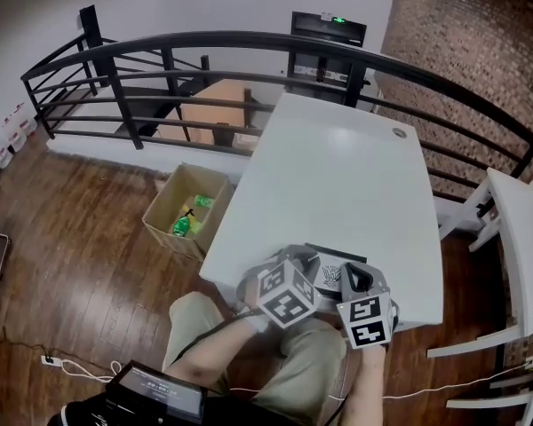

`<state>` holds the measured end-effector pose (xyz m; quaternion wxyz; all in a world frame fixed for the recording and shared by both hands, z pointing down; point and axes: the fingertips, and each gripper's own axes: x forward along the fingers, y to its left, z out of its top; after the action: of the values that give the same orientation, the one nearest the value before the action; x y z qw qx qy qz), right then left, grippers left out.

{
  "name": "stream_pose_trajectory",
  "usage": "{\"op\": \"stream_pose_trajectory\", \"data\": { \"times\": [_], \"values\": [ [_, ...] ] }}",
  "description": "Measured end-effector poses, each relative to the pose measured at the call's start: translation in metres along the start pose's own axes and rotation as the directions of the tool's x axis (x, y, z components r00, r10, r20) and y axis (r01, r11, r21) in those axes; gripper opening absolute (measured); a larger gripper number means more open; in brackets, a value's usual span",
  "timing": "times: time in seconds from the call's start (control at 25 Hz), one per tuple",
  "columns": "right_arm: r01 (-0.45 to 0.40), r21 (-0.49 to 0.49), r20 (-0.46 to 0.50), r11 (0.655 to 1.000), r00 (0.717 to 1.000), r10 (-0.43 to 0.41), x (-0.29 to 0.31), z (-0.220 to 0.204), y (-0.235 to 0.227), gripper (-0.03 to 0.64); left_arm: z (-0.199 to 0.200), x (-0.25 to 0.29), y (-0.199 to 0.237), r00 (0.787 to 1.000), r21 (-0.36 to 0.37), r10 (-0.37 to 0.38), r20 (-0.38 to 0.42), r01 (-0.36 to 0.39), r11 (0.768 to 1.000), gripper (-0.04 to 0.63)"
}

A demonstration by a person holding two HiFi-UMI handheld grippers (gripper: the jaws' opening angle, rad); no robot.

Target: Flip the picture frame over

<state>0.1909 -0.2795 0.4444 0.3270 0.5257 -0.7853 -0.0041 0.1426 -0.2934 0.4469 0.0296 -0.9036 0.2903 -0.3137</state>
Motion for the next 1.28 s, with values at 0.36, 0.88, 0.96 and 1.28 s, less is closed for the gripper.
{"op": "stream_pose_trajectory", "data": {
  "times": [0.36, 0.88, 0.96, 1.28],
  "values": [
    [0.049, 0.112, 0.290, 0.993, 0.954, -0.079, -0.035, 0.012, -0.015, -0.008, 0.006, -0.021, -0.007, 0.983, 0.080, 0.104, 0.152, -0.117, 0.990, 0.017],
    [0.405, -0.342, 0.339, 0.848, 0.895, -0.291, -0.033, 0.011, 0.024, -0.008, 0.014, -0.051, 0.016, 0.900, -0.073, 0.242, 0.363, -0.231, 0.970, 0.017],
    [0.385, -0.262, 0.363, 0.885, 0.889, -0.279, -0.044, 0.014, 0.024, -0.008, 0.011, -0.049, -0.007, 0.913, 0.092, 0.172, 0.370, -0.220, 0.971, 0.017],
    [0.215, 0.043, 0.450, 0.976, 0.867, -0.211, -0.098, 0.019, 0.055, -0.009, 0.006, -0.083, -0.052, 0.904, 0.034, 0.084, 0.420, -0.108, 0.994, 0.016]
  ]
}}
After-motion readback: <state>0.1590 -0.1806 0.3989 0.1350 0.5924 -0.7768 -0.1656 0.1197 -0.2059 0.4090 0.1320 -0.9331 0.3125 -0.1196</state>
